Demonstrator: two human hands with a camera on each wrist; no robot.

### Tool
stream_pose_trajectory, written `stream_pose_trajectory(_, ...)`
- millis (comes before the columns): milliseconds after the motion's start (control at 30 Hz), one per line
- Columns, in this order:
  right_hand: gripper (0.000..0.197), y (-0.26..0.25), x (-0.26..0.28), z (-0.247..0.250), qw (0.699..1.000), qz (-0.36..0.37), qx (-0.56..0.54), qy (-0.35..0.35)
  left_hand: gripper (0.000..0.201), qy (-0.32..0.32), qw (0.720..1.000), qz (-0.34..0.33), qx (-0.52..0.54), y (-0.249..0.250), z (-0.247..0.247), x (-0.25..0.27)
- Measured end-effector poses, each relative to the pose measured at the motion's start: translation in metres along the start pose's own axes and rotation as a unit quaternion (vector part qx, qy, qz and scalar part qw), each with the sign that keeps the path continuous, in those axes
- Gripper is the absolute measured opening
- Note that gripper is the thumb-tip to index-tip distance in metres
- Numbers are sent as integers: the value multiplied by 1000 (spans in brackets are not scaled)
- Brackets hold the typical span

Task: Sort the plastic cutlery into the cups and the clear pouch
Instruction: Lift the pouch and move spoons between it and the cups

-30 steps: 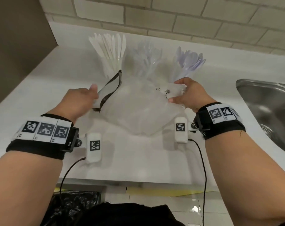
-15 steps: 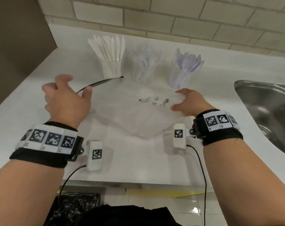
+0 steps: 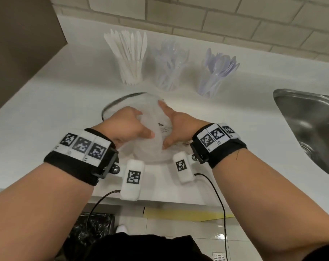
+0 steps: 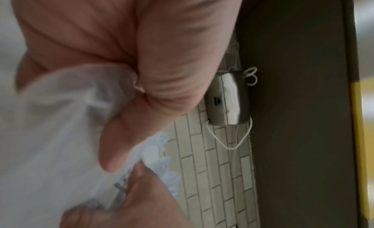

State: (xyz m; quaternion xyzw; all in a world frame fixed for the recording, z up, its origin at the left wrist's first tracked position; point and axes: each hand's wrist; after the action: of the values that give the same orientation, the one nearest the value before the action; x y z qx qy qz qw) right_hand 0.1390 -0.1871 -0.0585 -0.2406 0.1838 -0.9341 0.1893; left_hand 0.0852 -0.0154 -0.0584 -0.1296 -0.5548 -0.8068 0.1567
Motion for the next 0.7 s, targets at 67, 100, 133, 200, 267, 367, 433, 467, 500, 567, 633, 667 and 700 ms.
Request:
stream_pose_trajectory(67, 71, -4, 1, 3, 998, 21, 42, 46, 36, -32, 999, -16, -5, -4, 8, 4)
stream_pose_trajectory(100, 47, -5, 2, 5, 995, 34, 34, 87, 42, -30, 999, -22, -19, -5, 11, 6)
stream_pose_trajectory(133, 30, -6, 3, 8, 991, 47, -24, 126, 58, -19, 998, -32, -41, -8, 14, 6)
stream_pose_trajectory(200, 29, -11, 12, 11, 948, 80, -270, 147, 80, 21, 993, -67, -97, -9, 15, 9)
stream_pose_trajectory(267, 39, -16, 20, 9, 873, 119, -463, 95, 60, 30, 989, -122, -81, -10, 14, 14)
stream_pose_trajectory(367, 39, -23, 25, 1, 871, 112, -472, 84, 33, 74, 986, -148, 22, -12, 14, 21)
stream_pose_trajectory(433, 50, -22, 27, 2, 916, 75, -369, 140, 23, 233, 961, -148, -25, -16, 21, 17)
stream_pose_trajectory(467, 65, -23, 29, 2, 929, 56, -339, 138, 24, 301, 941, -148, -51, -17, 24, 17)
stream_pose_trajectory(500, 77, -25, 31, 1, 929, 56, -351, 105, 30, 341, 926, -154, -56, -15, 25, 20)
stream_pose_trajectory(567, 75, -39, 37, -4, 880, 59, -470, 30, 37, 319, 930, -178, -40, -10, 20, 27)
stream_pose_trajectory(633, 65, -50, 34, -9, 828, 38, -557, 42, 28, 196, 959, -204, 20, -6, 13, 35)
stream_pose_trajectory(667, 55, -54, 34, -10, 816, 23, -573, 70, 27, 140, 966, -212, 44, -8, 10, 38)
stream_pose_trajectory(700, 41, -57, 33, -9, 808, 12, -581, 98, 28, 109, 968, -223, 42, -9, 11, 39)
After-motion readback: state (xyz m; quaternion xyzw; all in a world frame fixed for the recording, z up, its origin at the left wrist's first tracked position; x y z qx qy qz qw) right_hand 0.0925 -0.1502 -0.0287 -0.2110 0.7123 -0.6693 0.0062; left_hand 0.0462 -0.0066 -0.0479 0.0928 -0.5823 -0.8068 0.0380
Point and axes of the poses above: each hand's wrist, its own x-axis away from the middle knuckle, its own z-axis out of the back of the hand, y = z × x, and after that the axes turned 4 degrees about y, right-handed
